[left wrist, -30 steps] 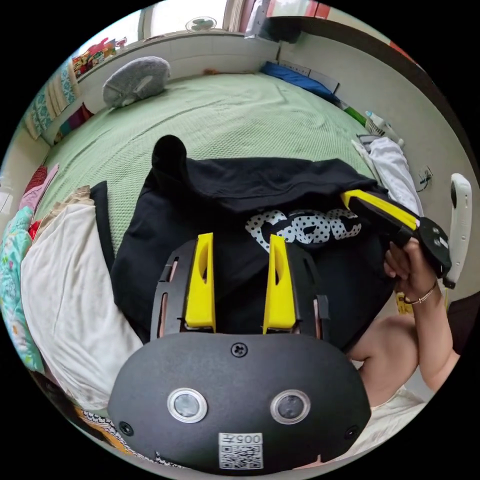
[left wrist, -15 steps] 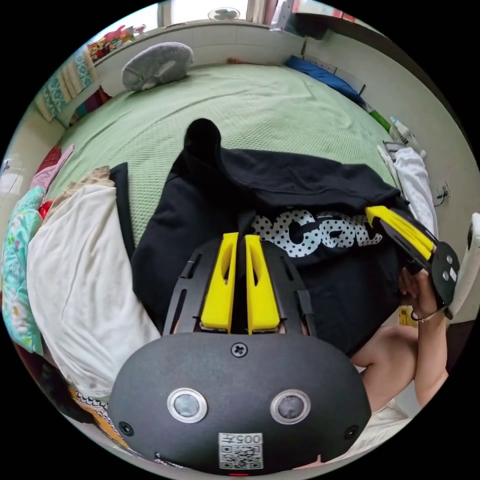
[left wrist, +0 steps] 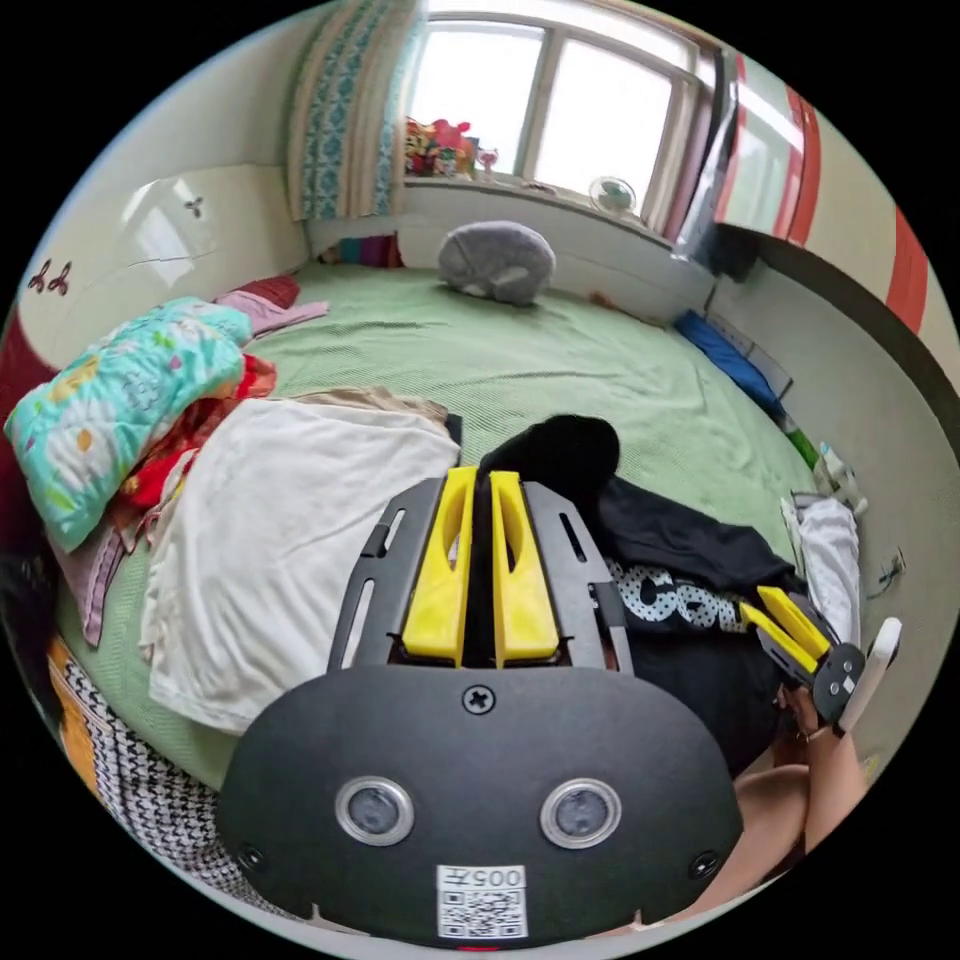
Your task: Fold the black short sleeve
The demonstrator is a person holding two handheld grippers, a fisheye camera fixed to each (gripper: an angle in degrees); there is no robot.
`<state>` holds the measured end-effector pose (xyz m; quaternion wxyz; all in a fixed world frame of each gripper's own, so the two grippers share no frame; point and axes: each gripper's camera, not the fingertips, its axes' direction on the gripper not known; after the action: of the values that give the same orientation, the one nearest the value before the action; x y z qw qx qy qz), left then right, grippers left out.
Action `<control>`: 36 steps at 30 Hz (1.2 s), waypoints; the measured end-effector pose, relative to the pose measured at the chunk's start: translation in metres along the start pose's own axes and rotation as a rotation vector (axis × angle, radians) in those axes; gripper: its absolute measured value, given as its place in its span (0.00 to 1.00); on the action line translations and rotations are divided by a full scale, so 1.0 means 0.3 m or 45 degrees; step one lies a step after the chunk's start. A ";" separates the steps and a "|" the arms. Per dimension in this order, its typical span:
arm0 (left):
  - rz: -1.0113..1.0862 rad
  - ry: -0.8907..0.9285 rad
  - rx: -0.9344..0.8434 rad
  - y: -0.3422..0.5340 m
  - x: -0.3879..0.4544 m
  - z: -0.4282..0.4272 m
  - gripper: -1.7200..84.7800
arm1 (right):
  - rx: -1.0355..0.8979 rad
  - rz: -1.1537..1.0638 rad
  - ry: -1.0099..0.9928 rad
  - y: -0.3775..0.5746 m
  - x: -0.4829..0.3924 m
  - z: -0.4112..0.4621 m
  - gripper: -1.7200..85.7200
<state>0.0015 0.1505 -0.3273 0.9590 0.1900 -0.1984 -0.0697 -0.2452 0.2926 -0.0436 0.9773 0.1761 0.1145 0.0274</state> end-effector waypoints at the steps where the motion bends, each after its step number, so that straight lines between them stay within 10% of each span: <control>1: -0.009 0.053 -0.007 0.003 -0.024 -0.005 0.07 | -0.053 -0.016 -0.011 -0.019 0.007 0.013 0.12; 10: 0.040 0.027 -0.043 -0.008 -0.012 -0.016 0.07 | -0.213 -0.486 0.235 -0.183 -0.017 0.146 0.10; 22: -0.054 -0.054 0.099 -0.015 -0.034 -0.065 0.06 | -0.108 0.311 -0.038 -0.569 0.502 0.133 0.01; 36: -0.235 -0.144 0.264 0.005 -0.057 -0.129 0.06 | -0.173 0.371 -0.050 -0.945 0.699 0.323 0.02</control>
<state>0.0017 0.1686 -0.3656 0.9110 0.3013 -0.2399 -0.1472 -0.0148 0.0140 -0.0995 0.9747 0.1248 0.0665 0.1731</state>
